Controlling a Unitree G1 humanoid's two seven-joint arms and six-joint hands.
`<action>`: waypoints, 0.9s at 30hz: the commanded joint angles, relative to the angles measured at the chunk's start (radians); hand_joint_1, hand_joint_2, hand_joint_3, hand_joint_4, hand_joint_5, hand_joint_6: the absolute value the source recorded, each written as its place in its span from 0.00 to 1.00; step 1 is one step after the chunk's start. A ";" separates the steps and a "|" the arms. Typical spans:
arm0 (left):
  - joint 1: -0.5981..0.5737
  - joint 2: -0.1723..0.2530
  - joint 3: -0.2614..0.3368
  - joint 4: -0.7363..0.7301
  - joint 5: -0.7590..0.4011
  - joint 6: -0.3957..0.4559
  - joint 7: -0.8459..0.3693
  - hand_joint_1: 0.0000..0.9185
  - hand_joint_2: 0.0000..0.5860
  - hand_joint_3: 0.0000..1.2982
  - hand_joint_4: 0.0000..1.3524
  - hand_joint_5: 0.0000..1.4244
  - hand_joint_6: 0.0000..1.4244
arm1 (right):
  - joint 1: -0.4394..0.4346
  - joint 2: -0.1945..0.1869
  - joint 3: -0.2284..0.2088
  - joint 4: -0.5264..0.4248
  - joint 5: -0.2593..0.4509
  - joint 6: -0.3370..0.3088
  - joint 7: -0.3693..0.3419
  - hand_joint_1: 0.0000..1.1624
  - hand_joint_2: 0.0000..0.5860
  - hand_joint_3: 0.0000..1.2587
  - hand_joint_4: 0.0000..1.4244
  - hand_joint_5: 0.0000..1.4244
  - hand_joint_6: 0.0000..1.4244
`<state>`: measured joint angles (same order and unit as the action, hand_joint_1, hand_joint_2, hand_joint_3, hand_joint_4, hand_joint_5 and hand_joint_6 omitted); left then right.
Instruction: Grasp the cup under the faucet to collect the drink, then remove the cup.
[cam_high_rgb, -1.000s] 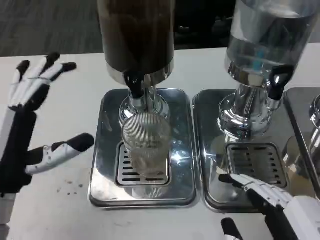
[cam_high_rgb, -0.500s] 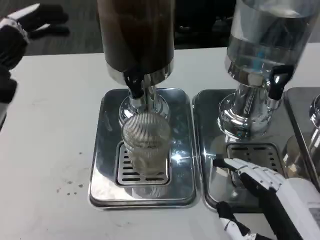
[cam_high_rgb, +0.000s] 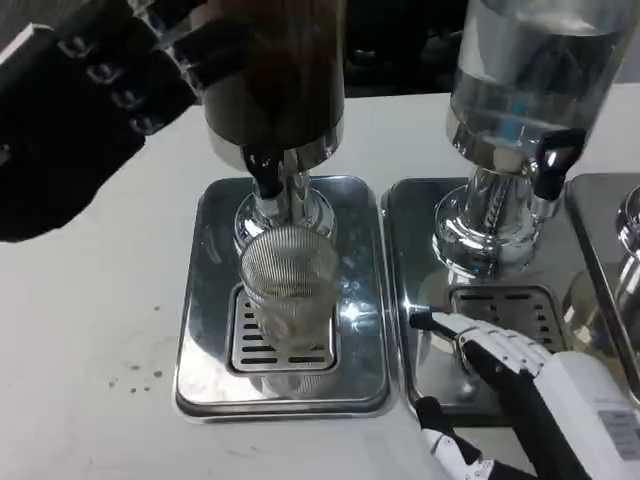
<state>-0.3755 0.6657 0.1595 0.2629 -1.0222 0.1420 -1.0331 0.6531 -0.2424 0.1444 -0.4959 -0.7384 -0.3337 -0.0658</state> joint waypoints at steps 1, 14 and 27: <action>-0.066 -0.029 0.044 0.048 0.024 0.100 -0.061 0.00 0.18 0.08 0.01 0.09 0.04 | 0.001 0.013 0.010 0.015 0.003 0.009 -0.022 0.48 0.82 0.20 0.14 0.14 0.11; -0.158 -0.102 0.060 0.132 0.225 0.107 -0.132 0.00 0.19 0.05 0.00 0.04 0.00 | -0.001 0.042 0.038 0.040 -0.008 0.011 -0.060 0.47 0.83 0.20 0.14 0.14 0.11; -0.211 -0.152 0.045 0.255 0.410 0.001 -0.163 0.00 0.19 0.05 0.00 0.04 0.00 | 0.001 0.048 0.060 0.046 -0.014 0.018 -0.084 0.46 0.83 0.20 0.14 0.15 0.11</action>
<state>-0.5614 0.5280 0.2124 0.4927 -0.6461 0.1728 -1.1863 0.6514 -0.2006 0.2004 -0.4572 -0.7495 -0.3239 -0.1298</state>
